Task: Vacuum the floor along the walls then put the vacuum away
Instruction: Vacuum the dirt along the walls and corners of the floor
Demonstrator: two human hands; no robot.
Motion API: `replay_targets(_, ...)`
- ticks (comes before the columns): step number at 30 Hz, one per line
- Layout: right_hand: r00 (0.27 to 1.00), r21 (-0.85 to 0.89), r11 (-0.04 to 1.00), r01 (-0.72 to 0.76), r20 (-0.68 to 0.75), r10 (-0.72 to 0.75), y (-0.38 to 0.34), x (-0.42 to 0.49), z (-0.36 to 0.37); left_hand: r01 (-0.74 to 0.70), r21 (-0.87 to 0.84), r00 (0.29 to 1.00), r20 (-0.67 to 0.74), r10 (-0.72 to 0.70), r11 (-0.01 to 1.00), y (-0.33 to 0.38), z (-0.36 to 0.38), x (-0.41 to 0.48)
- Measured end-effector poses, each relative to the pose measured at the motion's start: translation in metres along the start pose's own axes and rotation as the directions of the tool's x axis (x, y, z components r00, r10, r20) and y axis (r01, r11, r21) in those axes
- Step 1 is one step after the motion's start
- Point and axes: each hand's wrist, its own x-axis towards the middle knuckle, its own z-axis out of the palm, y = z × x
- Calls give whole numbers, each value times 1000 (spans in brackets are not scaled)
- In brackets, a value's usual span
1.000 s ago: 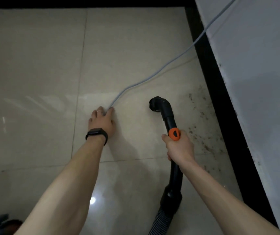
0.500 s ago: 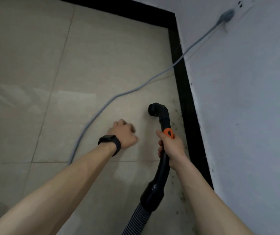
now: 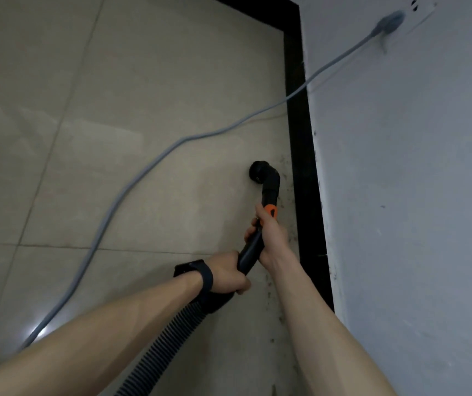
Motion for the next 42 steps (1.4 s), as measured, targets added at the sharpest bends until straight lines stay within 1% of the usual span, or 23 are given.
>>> replay_targets(3,999,45,999,11,-46,-9,-1,6,20,49,20,982,-186,-44,999,-4,-13,-3)
replay_targets(6,996,87,995,43,-82,-36,-9,9,42,112,62,926,-369,-82,992,-1,-25,-7)
replay_targets(8,995,111,993,49,-94,-39,-15,13,54,160,153,861,-504,-62,975,-2,-27,-8)
replay_targets(10,993,148,988,55,-108,-40,-17,16,59,182,280,819,-574,12,943,-6,-29,-5)
replay_targets(11,992,163,985,59,-117,-40,-15,19,59,187,351,814,-578,55,917,-10,-32,-1)
replay_targets(13,990,186,981,55,-135,-30,-5,25,56,189,478,827,-548,124,858,-21,-40,8)
replay_targets(15,988,196,979,60,-149,-30,2,30,52,176,554,842,-514,167,814,-28,-50,17)
replay_targets(16,987,194,978,72,-158,-41,3,33,51,166,563,846,-503,176,810,-29,-53,21)
replay_targets(21,980,142,981,135,-166,-111,-8,47,54,142,557,840,-505,199,818,-22,-64,35)
replay_targets(28,973,166,970,179,-177,-149,-22,62,63,128,574,835,-503,225,809,-17,-83,52)
replay_targets(32,971,157,970,183,-182,-154,-28,70,64,122,587,850,-478,221,801,-10,-92,59)
replay_targets(35,969,191,962,197,-185,-162,-33,77,62,103,574,862,-459,215,812,-4,-96,67)
replay_targets(39,962,210,948,241,-182,-204,-33,85,62,79,522,876,-443,190,849,-2,-100,76)
replay_targets(42,968,219,947,235,-144,-206,-38,88,68,43,390,893,-428,140,920,-2,-106,80)
